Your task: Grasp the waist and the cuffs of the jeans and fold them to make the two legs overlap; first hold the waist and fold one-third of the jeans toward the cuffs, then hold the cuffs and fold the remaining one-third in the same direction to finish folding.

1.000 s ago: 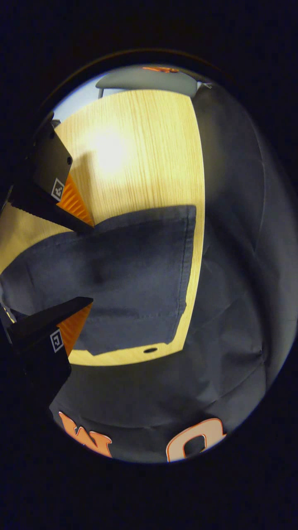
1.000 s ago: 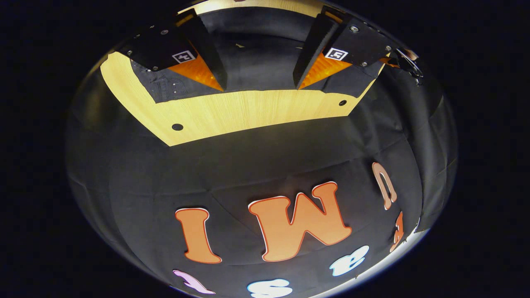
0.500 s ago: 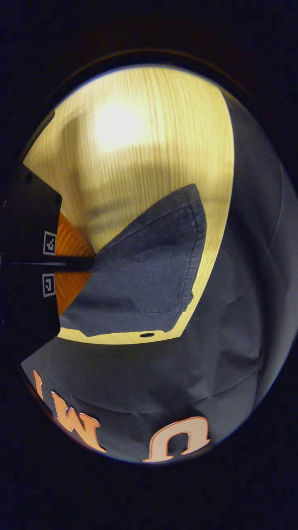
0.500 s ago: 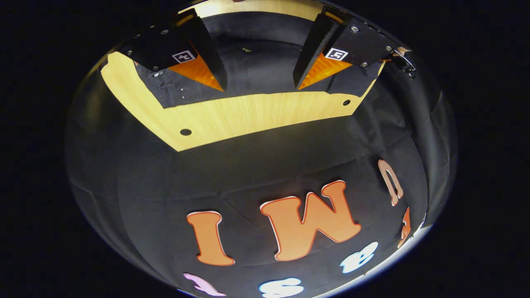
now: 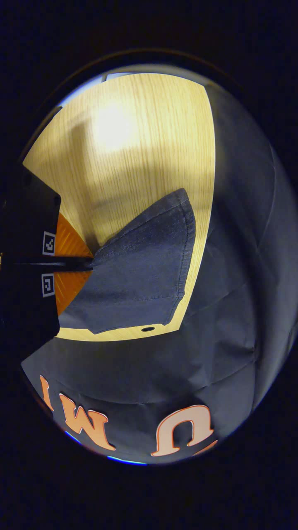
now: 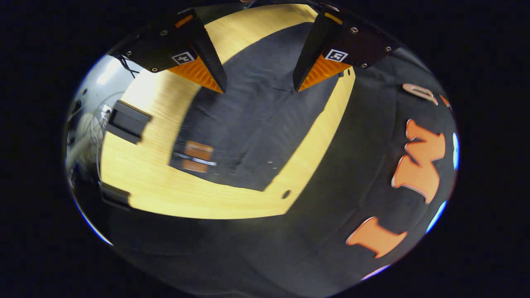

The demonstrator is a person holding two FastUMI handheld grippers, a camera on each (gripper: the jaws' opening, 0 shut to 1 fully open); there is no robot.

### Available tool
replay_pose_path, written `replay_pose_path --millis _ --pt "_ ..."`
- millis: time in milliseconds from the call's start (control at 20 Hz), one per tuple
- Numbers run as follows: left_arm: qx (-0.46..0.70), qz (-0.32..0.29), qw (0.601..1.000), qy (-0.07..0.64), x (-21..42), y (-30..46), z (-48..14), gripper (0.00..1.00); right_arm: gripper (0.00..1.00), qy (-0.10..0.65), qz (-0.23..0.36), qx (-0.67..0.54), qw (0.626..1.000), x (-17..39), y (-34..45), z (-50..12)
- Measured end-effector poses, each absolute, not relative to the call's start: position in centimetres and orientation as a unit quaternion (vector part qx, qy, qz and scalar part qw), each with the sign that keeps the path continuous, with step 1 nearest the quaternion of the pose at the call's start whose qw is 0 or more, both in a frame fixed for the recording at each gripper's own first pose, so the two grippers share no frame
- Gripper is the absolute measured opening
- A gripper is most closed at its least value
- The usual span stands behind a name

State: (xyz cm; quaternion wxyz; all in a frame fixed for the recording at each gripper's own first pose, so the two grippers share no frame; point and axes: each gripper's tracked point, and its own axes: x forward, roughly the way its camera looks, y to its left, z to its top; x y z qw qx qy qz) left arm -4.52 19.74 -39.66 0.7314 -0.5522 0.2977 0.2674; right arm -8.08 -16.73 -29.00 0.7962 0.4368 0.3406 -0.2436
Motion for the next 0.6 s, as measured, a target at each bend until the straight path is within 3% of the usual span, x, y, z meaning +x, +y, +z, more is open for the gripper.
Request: replay_pose_path --millis 350,600 --pt "-0.542 0.257 0.741 0.303 -5.0 18.9 -38.1 0.01 0.98 0.339 -0.334 0.489 0.731 -9.9 -22.6 -34.9" --pt "-0.547 0.259 0.737 0.302 -5.2 18.7 -37.8 0.01 0.98 0.335 -0.324 0.494 0.734 -7.9 -23.2 -35.8"
